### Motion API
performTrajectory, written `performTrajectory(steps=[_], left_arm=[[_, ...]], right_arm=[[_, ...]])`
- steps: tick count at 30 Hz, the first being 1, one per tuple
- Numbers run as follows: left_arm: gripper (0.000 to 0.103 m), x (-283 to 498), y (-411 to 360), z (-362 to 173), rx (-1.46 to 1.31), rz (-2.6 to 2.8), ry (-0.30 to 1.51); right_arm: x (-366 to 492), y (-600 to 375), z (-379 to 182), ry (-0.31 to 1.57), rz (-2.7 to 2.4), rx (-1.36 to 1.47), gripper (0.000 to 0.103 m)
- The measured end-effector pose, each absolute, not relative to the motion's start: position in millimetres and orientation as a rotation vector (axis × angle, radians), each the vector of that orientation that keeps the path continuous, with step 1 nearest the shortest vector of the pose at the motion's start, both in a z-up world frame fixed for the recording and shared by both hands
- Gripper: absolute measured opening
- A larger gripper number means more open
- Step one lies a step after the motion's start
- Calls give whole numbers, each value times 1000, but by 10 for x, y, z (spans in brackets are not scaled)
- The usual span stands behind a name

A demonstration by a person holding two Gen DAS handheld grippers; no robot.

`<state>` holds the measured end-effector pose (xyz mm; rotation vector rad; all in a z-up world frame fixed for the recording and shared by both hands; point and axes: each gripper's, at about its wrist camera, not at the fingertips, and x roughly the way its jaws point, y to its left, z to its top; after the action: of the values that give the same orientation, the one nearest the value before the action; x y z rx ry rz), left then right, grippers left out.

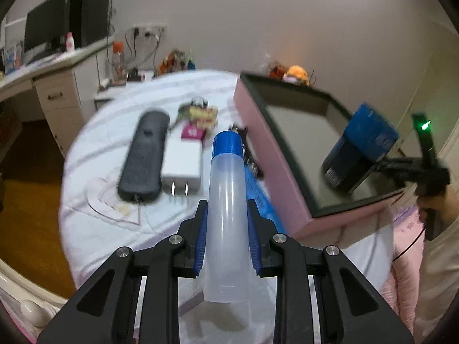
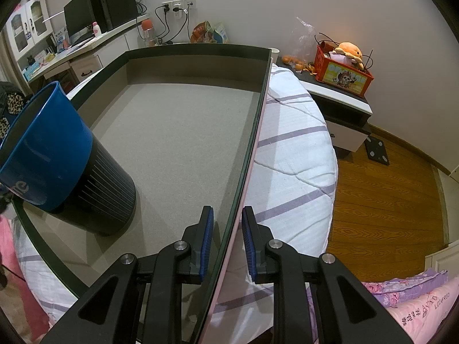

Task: Organize rigid objects
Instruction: 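Lower the clear bottle into the pink box and open the left tool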

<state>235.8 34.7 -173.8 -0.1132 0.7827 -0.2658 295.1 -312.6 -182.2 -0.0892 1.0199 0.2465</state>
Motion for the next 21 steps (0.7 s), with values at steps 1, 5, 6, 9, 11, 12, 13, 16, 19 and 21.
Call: performTrajectory(steps=[1,5,6,9,11,12,13,16,19,21], left_arm=[[25,2323,349,-1640,-115,-276,758],[25,2330,281,-1367,-131,-323,706],[25,2347,235,-1314,-126,-330,696],[25,2447,46,-1216,-109,-362,693],[25,2554,-152,-1192,-92,-392,700],[25,2575,-219,-1193,-86,-398,707],[25,2624,-322,-1204,-80,-408,713],[25,2763,-549,-1274,-76,-432,746],[25,2883,-727,-1395,-57,-425,778],[26,2951,-808,-1487,-47,-410,801]], right_arm=[[2950,-3127,-1823,1020,246,-91,20],[2950,-3128,-1822,1020,246,-90,20],[2950,-3127,-1822,1020,247,-88,20],[2952,-3125,-1816,1019,249,-83,20],[2950,-3134,-1814,1019,253,-76,20],[2951,-3145,-1811,1019,254,-74,20],[2951,-3153,-1808,1019,256,-71,20],[2948,-3157,-1806,1019,258,-70,20],[2946,-3170,-1803,1019,263,-62,20],[2953,-3182,-1802,1019,266,-55,20]])
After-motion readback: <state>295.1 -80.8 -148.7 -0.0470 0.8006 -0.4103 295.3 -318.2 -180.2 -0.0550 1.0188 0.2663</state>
